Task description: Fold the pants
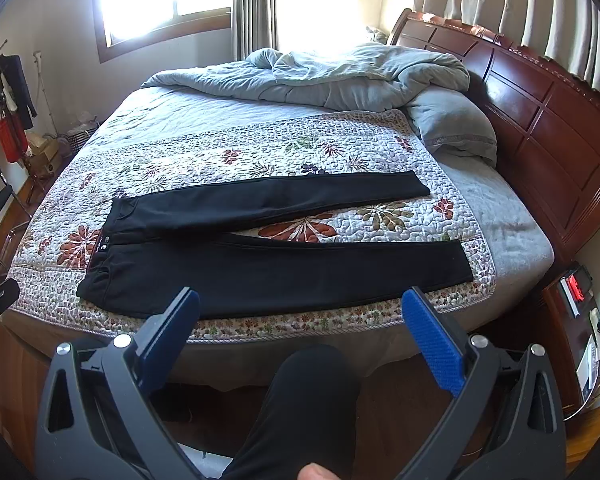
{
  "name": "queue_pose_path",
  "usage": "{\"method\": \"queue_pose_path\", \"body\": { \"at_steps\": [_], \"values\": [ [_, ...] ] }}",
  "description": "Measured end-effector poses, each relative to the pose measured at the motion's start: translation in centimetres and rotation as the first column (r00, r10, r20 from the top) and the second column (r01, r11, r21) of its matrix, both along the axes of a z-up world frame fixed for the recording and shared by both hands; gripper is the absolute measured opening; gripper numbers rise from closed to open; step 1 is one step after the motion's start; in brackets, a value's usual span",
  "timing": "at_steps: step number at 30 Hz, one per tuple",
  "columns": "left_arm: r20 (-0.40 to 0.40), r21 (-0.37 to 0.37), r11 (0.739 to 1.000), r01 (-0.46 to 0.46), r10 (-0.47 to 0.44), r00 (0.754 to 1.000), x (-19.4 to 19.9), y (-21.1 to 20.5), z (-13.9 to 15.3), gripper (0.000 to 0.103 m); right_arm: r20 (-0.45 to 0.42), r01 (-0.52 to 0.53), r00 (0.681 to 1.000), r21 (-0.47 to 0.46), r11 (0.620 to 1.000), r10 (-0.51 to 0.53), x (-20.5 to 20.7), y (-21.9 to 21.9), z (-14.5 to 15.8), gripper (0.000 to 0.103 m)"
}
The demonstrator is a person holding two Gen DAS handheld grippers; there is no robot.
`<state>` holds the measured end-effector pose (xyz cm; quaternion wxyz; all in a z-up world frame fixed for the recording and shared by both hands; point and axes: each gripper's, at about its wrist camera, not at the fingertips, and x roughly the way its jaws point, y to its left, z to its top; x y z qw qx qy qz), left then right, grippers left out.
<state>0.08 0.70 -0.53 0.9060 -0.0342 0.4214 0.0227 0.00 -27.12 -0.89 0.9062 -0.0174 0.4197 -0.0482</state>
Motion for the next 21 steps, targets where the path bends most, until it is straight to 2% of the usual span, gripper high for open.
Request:
{"method": "queue_pose_path", "body": {
  "at_steps": [21],
  "values": [
    [0.004,0.01,1.0,-0.003,0.003,1.0,0.01,-0.23,0.2,0.099,-0.006,0.003,1.0,0.004,1.0,-0.003,0.19,-0.06,-0.29,0.101]
  ]
}}
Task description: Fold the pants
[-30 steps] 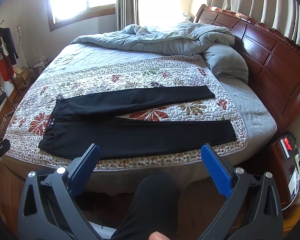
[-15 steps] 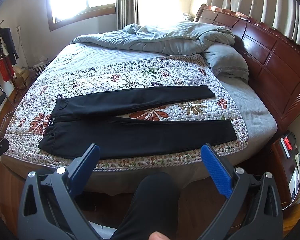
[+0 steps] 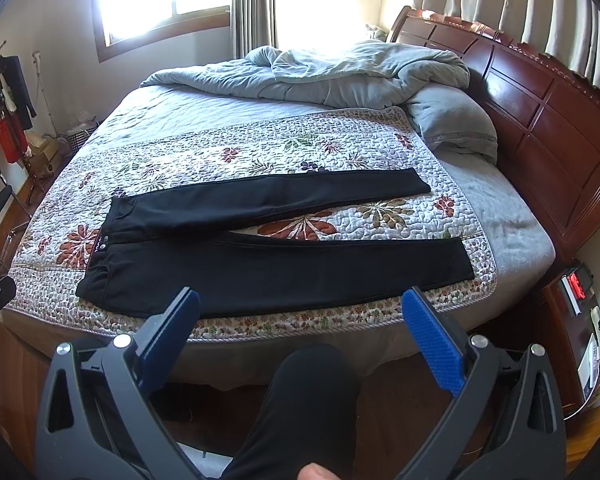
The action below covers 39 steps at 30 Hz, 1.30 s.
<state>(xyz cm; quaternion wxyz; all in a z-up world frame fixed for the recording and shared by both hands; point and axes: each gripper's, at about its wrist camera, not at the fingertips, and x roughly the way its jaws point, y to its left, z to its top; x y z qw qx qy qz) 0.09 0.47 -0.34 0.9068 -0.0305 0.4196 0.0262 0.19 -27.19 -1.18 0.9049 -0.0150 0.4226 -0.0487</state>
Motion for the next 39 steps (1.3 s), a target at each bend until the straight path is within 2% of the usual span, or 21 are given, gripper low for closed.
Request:
{"method": "queue_pose_path", "body": {
  "at_steps": [17,21,22,23,25,26,27,28,29,31,33,35,39],
  "values": [
    [-0.017,-0.003,1.0,0.009,-0.009,1.0,1.0,-0.1,-0.6,0.099,-0.028,0.004,1.0,0.003,1.0,-0.003,1.2,-0.2,-1.3,0.1],
    [-0.015,0.023,0.999,0.033,-0.033,0.999,1.8,-0.6,-1.2,0.099,-0.035,-0.005,0.999,0.008,1.0,0.005,2.0,-0.6,-2.1,0.1],
    [-0.021,0.017,0.999,0.05,-0.049,0.999,2.1,-0.7,-1.6,0.099,-0.018,-0.021,1.0,0.012,1.0,0.021,2.2,-0.5,-2.0,0.1],
    [-0.035,-0.006,0.997,0.08,-0.08,0.996,2.9,-0.6,-2.5,0.099,0.039,-0.055,0.998,0.025,0.998,0.054,2.3,-0.6,-1.7,0.1],
    [-0.062,-0.012,0.996,0.092,-0.093,0.994,4.0,0.0,-4.2,0.099,0.201,-0.108,0.974,0.027,0.994,0.1,2.3,-1.1,-1.6,0.1],
    [-0.087,-0.012,0.996,0.092,-0.093,0.992,4.9,0.6,-5.8,0.099,0.22,-0.124,0.969,0.018,0.992,0.117,3.0,-1.6,-2.6,0.101],
    [-0.105,-0.034,0.993,0.109,-0.112,0.988,5.5,1.2,-7.0,0.099,0.177,-0.129,0.976,0.018,0.991,0.124,4.0,-2.0,-3.5,0.1],
    [-0.122,-0.07,0.989,0.131,-0.139,0.983,6.2,2.0,-8.3,0.099,0.06,-0.131,0.99,0.038,0.991,0.128,6.1,-2.8,-5.4,0.1],
    [-0.146,-0.121,0.984,0.134,-0.151,0.978,7.1,3.5,-10.0,0.099,0.012,-0.126,0.992,0.073,0.989,0.125,7.1,-3.5,-6.4,0.1],
    [-0.193,-0.167,0.98,0.103,-0.135,0.972,8.8,6.1,-12.2,0.099,-0.002,-0.134,0.991,0.158,0.978,0.136,8.7,-5.4,-7.8,0.1],
    [-0.254,-0.111,0.989,0.096,-0.121,0.96,11.6,8.7,-13.9,0.099,-0.019,-0.148,0.988,0.173,0.974,0.154,10.5,-6.7,-8.8,0.1],
    [-0.265,-0.094,0.989,0.118,-0.139,0.954,14.8,11.3,-14.8,0.099,-0.058,-0.157,0.983,0.202,0.967,0.171,13.0,-8.3,-10.0,0.1],
    [-0.304,-0.179,0.982,0.066,-0.119,0.945,22.0,16.9,-17.0,0.099,-0.148,-0.144,0.969,0.311,0.94,0.197,19.0,-12.3,-12.7,0.1]
  ]
}}
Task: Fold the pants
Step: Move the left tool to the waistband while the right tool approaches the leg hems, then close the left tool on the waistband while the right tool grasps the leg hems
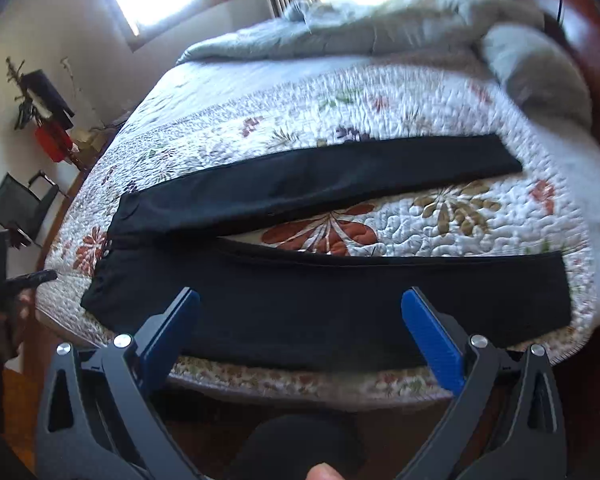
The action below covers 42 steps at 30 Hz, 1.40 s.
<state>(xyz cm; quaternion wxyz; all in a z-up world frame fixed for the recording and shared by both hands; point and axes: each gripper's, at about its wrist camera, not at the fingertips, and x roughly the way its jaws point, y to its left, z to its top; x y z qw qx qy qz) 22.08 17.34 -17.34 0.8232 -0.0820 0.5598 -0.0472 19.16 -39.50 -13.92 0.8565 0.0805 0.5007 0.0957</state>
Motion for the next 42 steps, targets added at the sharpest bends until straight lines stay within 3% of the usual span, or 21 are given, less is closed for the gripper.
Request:
{"method": "queue_pose_path", "body": {
  "at_steps": [2,6,9,13,17,22,23,24,26,28,30,33,37,40,41,42],
  "values": [
    [0.012,-0.06,0.998,-0.016,0.016,1.0,3.8,2.2,-0.5,0.099,-0.038,0.004,0.999,0.03,1.0,-0.003,2.3,-1.3,-0.7,0.1],
    [-0.011,-0.1,0.994,-0.045,0.044,0.999,10.4,4.7,-2.4,0.099,-0.118,0.01,0.993,0.069,0.998,-0.002,8.1,-4.7,-2.7,0.1],
    [-0.021,-0.079,0.996,-0.038,0.037,0.999,15.5,5.9,-4.6,0.099,-0.143,-0.003,0.99,0.07,0.998,0.013,11.8,-6.0,-4.0,0.1],
    [-0.094,-0.198,0.979,-0.054,0.036,0.995,21.3,7.5,-8.8,0.099,-0.19,-0.012,0.981,0.096,0.995,0.03,16.0,-8.3,-5.5,0.1],
    [-0.126,-0.244,0.969,-0.048,0.018,0.992,24.5,7.8,-11.2,0.099,-0.222,-0.008,0.975,0.109,0.994,0.032,19.8,-10.5,-6.4,0.1],
    [-0.174,-0.231,0.973,0.013,-0.054,0.983,26.0,6.6,-13.4,0.094,-0.233,-0.007,0.972,0.143,0.99,0.04,23.5,-13.3,-6.8,0.1],
    [-0.168,-0.23,0.972,0.042,-0.082,0.982,25.9,6.0,-13.3,0.09,-0.234,-0.009,0.971,0.152,0.988,0.045,24.1,-13.9,-6.8,0.1],
    [-0.172,-0.224,0.973,0.052,-0.092,0.981,25.8,5.7,-13.2,0.072,-0.235,-0.009,0.971,0.165,0.986,0.048,24.6,-14.6,-6.7,0.1],
    [-0.188,-0.206,0.976,0.071,-0.111,0.976,26.0,5.1,-13.0,0.064,-0.242,-0.007,0.969,0.18,0.984,0.051,25.9,-16.7,-6.5,0.1],
    [-0.212,-0.184,0.979,0.082,-0.121,0.97,26.2,5.0,-13.4,0.049,-0.239,-0.005,0.97,0.18,0.984,0.048,27.1,-18.7,-6.2,0.1],
    [-0.234,-0.174,0.982,0.074,-0.114,0.965,26.7,5.1,-14.1,0.049,-0.248,0.009,0.968,0.17,0.985,0.034,28.4,-21.2,-6.1,0.1],
    [-0.245,-0.247,0.968,0.032,-0.094,0.965,27.2,5.6,-14.6,0.07,-0.273,0.08,0.961,0.111,0.991,-0.047,30.9,-26.6,-6.5,0.1],
    [-0.225,-0.245,0.969,0.025,-0.082,0.971,27.4,4.7,-14.8,0.081,-0.333,0.123,0.939,0.094,0.988,-0.085,32.9,-31.0,-9.0,0.1],
    [-0.217,-0.201,0.979,0.033,-0.077,0.973,27.3,4.1,-14.9,0.078,-0.381,0.118,0.921,0.077,0.99,-0.08,34.1,-32.5,-12.1,0.1],
    [-0.216,-0.185,0.982,0.028,-0.068,0.974,27.4,4.1,-14.9,0.075,-0.389,0.11,0.919,0.085,0.99,-0.069,34.4,-32.5,-12.9,0.1],
    [-0.215,-0.167,0.986,0.018,-0.054,0.975,27.3,4.2,-14.8,0.064,-0.393,0.103,0.918,0.091,0.991,-0.059,34.6,-32.6,-13.7,0.1]
  ]
}}
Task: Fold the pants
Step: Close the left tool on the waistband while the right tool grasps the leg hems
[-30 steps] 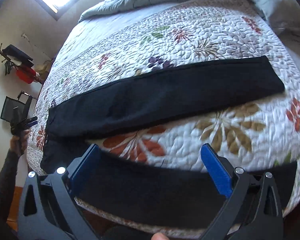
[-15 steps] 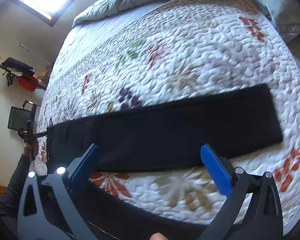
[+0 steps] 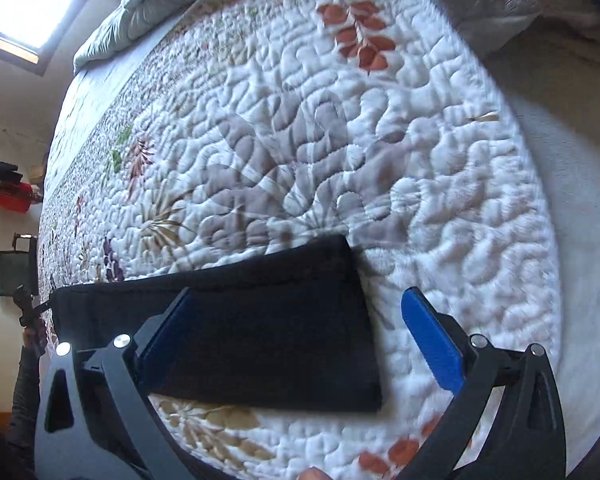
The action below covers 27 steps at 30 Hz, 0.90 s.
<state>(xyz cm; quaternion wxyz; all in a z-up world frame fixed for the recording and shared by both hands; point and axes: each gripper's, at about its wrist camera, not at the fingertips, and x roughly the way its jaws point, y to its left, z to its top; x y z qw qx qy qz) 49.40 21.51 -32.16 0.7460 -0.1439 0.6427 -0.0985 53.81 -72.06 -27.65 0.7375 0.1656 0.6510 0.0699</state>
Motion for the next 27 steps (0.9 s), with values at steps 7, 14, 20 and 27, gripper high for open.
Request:
{"method": "queue_pose_path", "body": {
  "at_steps": [7,14,20,27],
  "values": [
    [0.003,0.03,0.998,-0.052,0.052,0.999,-0.6,1.3,0.5,0.031,0.022,-0.1,0.995,0.103,0.99,0.099,1.2,1.0,-2.3,0.098],
    [-0.003,0.04,0.997,-0.067,0.067,0.998,0.2,-0.1,-0.1,0.046,0.017,-0.074,0.997,0.124,0.99,0.072,0.5,-1.0,-1.9,0.043],
    [0.016,0.048,0.995,-0.09,0.09,0.996,-0.4,0.2,0.7,0.022,0.035,-0.124,0.992,0.106,0.987,0.121,-0.2,0.1,-0.9,0.018],
    [0.104,0.037,0.99,-0.135,0.13,0.986,-2.1,0.2,4.1,0.012,0.109,-0.121,0.987,0.026,0.992,0.118,-1.3,1.4,2.4,0.016]
  ]
}}
